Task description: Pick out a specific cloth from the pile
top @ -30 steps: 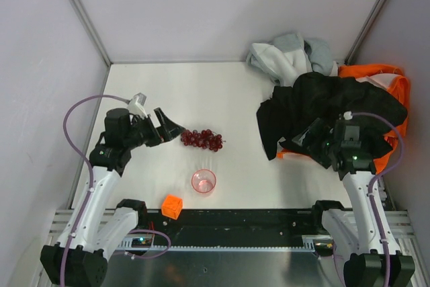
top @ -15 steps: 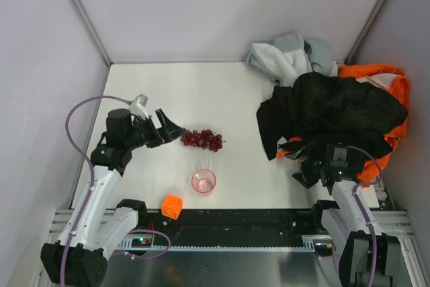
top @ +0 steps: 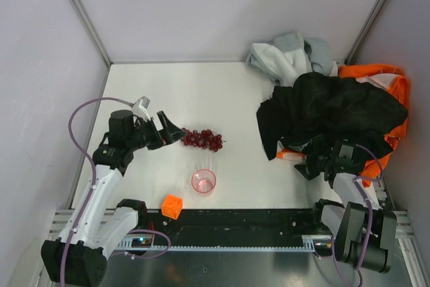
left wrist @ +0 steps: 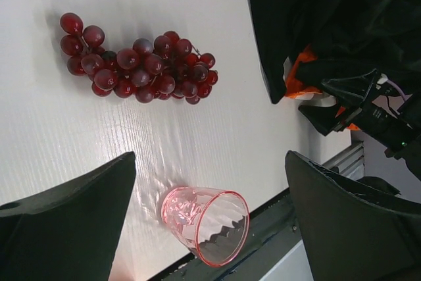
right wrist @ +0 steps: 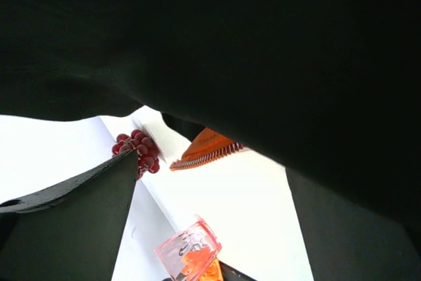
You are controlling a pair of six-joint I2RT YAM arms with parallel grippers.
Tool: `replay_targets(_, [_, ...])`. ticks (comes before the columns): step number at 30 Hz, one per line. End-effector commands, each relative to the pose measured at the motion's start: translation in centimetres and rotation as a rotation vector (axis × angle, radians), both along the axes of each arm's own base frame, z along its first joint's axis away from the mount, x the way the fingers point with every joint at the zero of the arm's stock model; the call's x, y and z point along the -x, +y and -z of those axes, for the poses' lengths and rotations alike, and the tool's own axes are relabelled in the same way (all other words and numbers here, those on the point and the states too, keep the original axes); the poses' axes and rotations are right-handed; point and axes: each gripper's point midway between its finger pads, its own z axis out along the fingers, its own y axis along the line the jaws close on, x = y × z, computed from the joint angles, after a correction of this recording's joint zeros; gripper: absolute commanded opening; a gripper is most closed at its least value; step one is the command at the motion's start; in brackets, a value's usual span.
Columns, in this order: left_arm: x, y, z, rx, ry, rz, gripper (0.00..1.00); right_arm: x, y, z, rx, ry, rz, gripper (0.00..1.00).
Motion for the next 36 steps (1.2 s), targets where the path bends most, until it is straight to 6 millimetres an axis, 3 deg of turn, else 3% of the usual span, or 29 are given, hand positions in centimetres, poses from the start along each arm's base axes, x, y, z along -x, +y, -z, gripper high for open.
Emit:
replay_targets(1, [0.1,-0.6,0.0,0.019,0.007,0.016,1.0,-1.2,-0.7,0.0,0.02,-0.019,0.018,0.99])
replay_targets(9, [0.3,-1.9,0.1,-0.001,0.013,0.074,1.0,-2.0,-1.3,0.3,0.032,-0.023,0.035,0.89])
replay_targets(13, [0.6,-3.7,0.1,-0.048,-0.004,0.145,1.0,-2.3,-1.9,0.2,0.053,-0.035,0.046,0.78])
replay_targets(19, [1.3,-7.0,1.6,-0.174,0.0,0.253,1.0,-2.4,-2.6,0.2,0.065,-0.037,0.055,0.45])
replay_targets(22, [1.2,-7.8,2.7,-0.275,0.015,0.262,1.0,-2.5,-3.1,0.2,0.075,-0.039,0.059,0.22])
replay_targets(25, [1.0,-8.0,3.6,-0.382,0.021,0.245,1.0,-2.7,-3.5,-0.1,0.081,-0.044,0.06,0.08])
replay_targets(29, [0.1,-7.1,4.0,-0.536,-0.004,0.153,1.0,-2.8,-3.9,-0.8,0.098,-0.048,0.055,0.01])
replay_targets(36, [-0.5,-6.9,2.6,-0.645,-0.096,0.069,1.0,-3.5,-4.9,-4.0,0.166,-0.107,0.054,0.0])
